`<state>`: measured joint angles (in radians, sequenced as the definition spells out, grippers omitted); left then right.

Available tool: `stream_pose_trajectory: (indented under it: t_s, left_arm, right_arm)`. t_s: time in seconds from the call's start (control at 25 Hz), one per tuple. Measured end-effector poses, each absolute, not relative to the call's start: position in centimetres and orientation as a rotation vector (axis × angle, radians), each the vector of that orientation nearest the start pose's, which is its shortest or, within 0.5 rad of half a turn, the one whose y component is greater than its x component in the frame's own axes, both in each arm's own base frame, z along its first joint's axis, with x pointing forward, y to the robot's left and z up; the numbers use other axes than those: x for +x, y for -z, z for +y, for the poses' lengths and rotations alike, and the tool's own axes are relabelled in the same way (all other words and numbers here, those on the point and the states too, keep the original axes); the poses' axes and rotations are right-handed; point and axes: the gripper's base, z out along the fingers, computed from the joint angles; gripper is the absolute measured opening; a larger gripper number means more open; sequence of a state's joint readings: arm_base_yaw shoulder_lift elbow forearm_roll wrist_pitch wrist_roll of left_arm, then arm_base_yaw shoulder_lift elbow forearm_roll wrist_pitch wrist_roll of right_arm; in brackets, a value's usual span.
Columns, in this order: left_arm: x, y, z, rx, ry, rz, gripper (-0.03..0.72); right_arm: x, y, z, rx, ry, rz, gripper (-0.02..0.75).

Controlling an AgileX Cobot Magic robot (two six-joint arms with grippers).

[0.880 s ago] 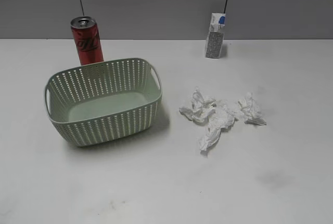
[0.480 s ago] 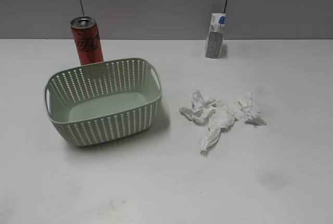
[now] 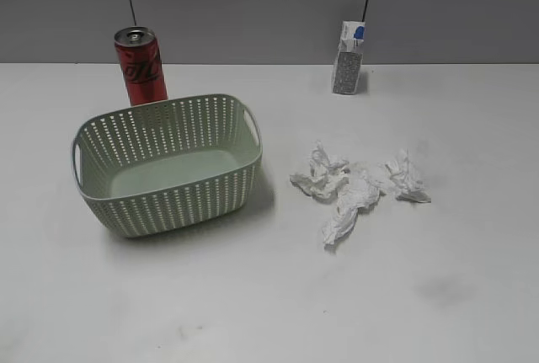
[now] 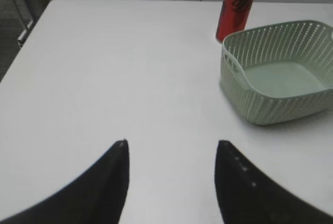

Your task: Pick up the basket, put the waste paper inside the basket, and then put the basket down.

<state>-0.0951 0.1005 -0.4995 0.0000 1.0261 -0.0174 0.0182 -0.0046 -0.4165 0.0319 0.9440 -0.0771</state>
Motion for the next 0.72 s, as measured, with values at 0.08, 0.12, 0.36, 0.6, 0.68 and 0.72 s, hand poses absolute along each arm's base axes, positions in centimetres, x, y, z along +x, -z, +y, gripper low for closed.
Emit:
stream_pose_trajectory:
  t_s: [0.08,0.12,0.36,0.6,0.68,0.72]
  left_arm:
    - [2.6,-27.8,-0.5,0.086,0.095,2.197,0.409]
    - [3.4,-27.7,-0.6,0.102,0.103,2.248,0.409]
    - [8.5,-28.5,-2.3,0.129,0.256,2.336,0.409]
    - [13.9,-28.3,-3.7,0.108,0.329,2.502,0.409]
    - [15.8,-28.1,-4.0,0.108,0.332,2.550,0.409]
    - [16.8,-28.0,-4.2,0.104,0.331,2.574,0.409]
  right_arm:
    - [0.8,-26.3,0.2,-0.093,0.000,2.004,0.414]
    - [0.8,-26.3,0.2,-0.093,0.000,2.004,0.414]
    - [0.8,-26.3,0.2,-0.093,0.000,2.004,0.414]
    - [0.8,-26.3,0.2,-0.093,0.000,2.004,0.414]
    - [0.8,-26.3,0.2,-0.093,0.000,2.004,0.414]
    - [0.8,-26.3,0.2,-0.093,0.000,2.004,0.414]
